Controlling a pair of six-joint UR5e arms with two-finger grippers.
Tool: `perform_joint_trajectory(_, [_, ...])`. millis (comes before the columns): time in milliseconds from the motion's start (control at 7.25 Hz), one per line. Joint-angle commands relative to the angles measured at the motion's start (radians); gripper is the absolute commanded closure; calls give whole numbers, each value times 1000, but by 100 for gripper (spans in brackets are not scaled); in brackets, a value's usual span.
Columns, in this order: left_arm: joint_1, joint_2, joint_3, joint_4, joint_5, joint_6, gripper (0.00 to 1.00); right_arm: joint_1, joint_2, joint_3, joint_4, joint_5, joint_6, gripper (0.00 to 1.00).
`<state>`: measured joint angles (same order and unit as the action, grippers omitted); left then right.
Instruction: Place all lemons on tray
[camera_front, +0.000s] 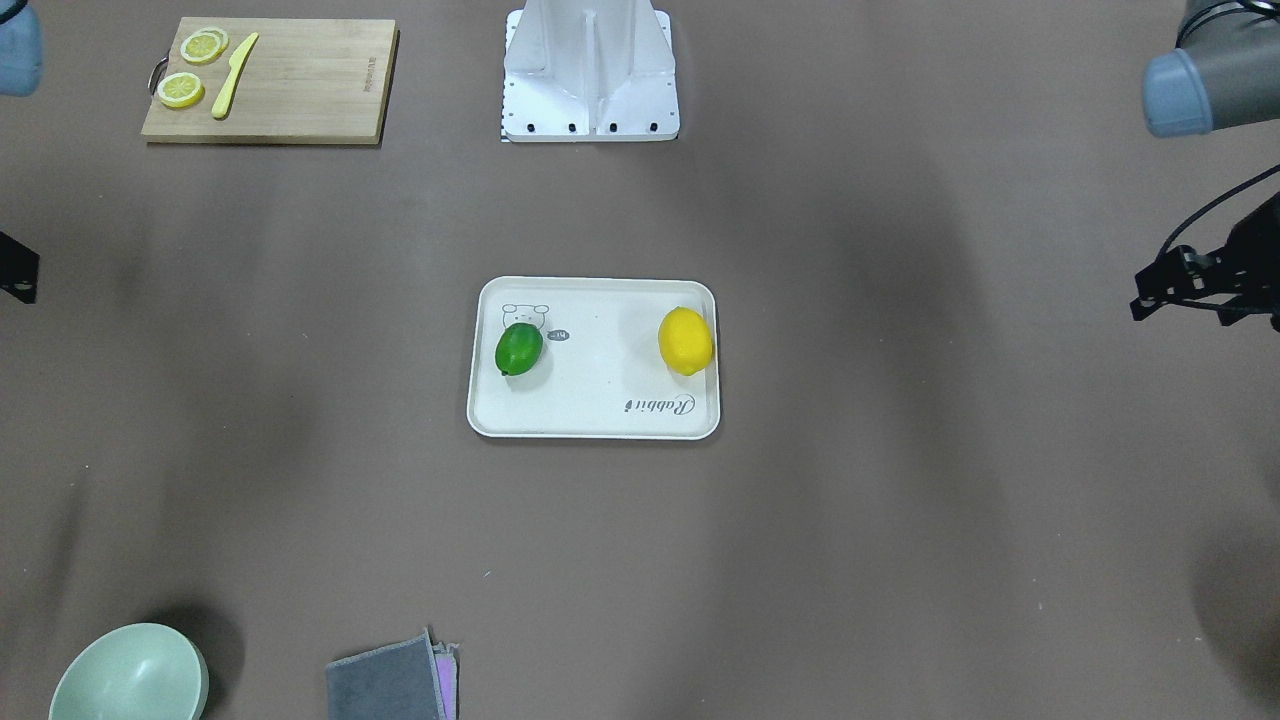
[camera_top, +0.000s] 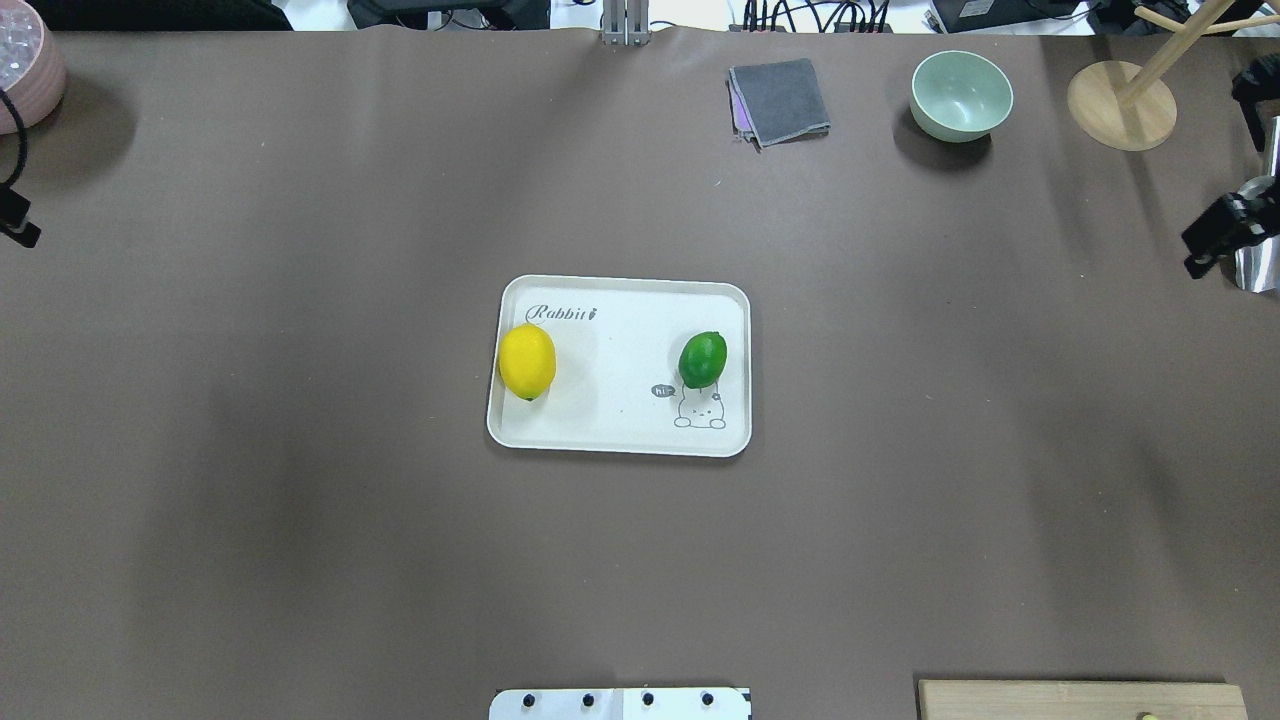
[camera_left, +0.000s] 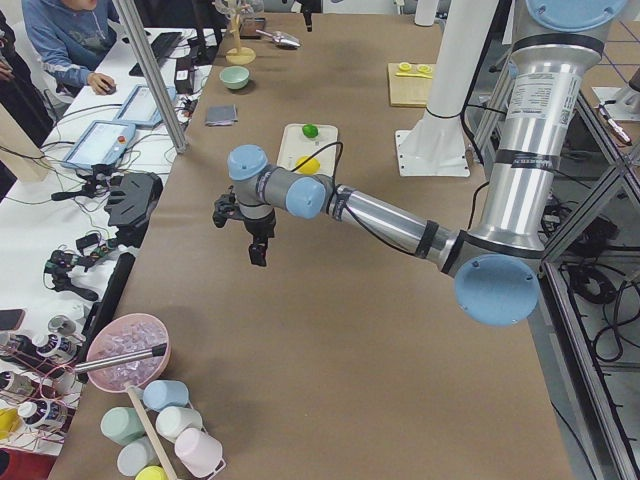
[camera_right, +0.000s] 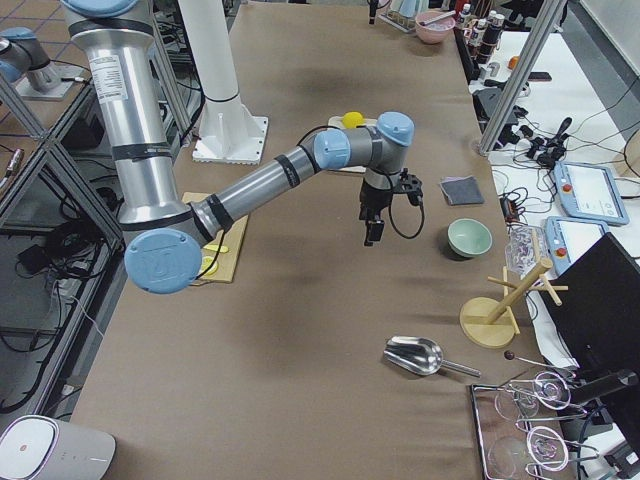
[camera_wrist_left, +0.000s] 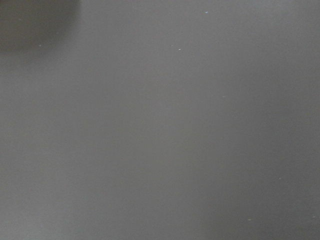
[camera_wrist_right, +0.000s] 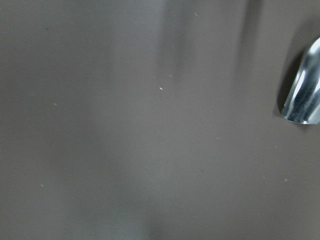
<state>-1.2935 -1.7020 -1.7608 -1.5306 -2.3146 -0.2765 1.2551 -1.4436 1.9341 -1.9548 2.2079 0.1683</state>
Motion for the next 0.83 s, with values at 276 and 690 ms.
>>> perform_joint_trajectory(276, [-76,195,11,-116,-89,123,1,139,-357,37,280,90,-138,0])
perform_joint_trajectory(690, [-118,277,11,-160,-75,126,1,220,-368,-4,327,111,-257,0])
